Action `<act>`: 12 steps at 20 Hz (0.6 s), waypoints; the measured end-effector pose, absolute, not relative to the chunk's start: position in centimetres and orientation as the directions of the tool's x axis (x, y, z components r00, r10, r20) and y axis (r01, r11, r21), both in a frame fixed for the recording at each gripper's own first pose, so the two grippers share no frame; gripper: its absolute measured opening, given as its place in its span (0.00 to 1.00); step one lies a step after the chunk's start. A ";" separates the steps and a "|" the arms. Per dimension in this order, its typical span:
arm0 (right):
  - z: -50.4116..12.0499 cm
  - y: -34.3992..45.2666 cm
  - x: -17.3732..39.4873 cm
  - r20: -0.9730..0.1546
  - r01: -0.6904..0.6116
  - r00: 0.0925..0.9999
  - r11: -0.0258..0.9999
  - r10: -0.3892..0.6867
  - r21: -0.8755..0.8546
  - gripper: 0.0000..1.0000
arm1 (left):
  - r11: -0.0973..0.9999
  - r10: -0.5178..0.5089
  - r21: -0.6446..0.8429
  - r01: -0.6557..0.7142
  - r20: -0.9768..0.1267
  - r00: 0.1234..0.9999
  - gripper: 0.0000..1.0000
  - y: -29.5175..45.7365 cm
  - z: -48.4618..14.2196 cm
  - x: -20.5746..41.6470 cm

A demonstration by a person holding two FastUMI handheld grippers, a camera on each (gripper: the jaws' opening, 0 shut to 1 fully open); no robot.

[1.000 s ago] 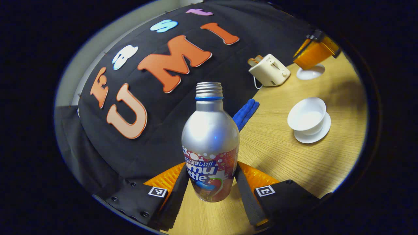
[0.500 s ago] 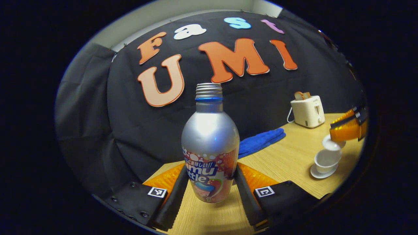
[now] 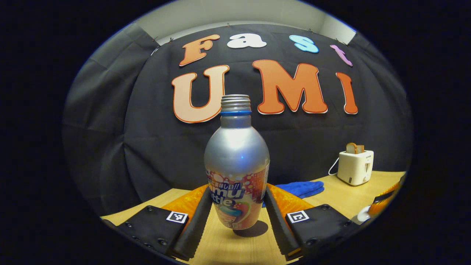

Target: Open the teacup lid with one hand, grasp the water bottle and pour water into the teacup with the other hand; after pouring, place the water bottle on the coaster and then close the teacup lid.

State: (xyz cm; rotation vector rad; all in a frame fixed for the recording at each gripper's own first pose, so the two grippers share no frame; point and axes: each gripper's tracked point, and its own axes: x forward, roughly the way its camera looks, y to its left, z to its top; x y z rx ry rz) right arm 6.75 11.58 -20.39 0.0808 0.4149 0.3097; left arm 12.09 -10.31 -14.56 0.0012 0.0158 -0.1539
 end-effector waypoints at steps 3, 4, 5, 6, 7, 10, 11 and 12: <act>-20.6 11.5 6.9 -0.392 -0.273 0.868 0.953 0.304 0.136 0.23 | 0.984 -0.172 -0.046 0.170 -0.047 0.984 0.83 -11.0 -16.2 14.6; -20.7 11.6 6.9 -0.395 -0.271 0.867 0.952 0.305 0.139 0.24 | 0.984 -0.172 -0.057 0.169 -0.057 0.983 0.83 -11.1 -16.7 15.6; -21.0 11.5 7.0 -0.400 -0.264 0.866 0.954 0.300 0.143 0.23 | 0.983 -0.178 -0.062 0.174 -0.078 0.981 0.86 -11.6 -17.6 16.8; -21.3 11.5 7.0 -0.405 -0.260 0.864 0.954 0.299 0.148 0.24 | 0.984 -0.174 -0.061 0.169 -0.092 0.980 0.83 -11.9 -18.5 17.7; -21.5 11.3 7.2 -0.407 -0.254 0.864 0.955 0.295 0.152 0.23 | 0.983 -0.178 -0.057 0.172 -0.115 0.977 0.83 -12.3 -19.7 18.4; -22.2 10.7 7.1 -0.413 -0.251 0.861 0.954 0.297 0.162 0.24 | 0.983 -0.184 -0.054 0.177 -0.175 0.967 0.83 -12.7 -22.8 19.6; -22.5 10.7 7.2 -0.415 -0.248 0.860 0.954 0.296 0.165 0.24 | 0.984 -0.179 -0.043 0.174 -0.195 0.964 0.80 -12.8 -23.7 20.1; -22.5 10.8 7.2 -0.416 -0.250 0.859 0.953 0.300 0.171 0.24 | 0.984 -0.179 -0.030 0.176 -0.218 0.959 0.83 -13.1 -24.5 20.4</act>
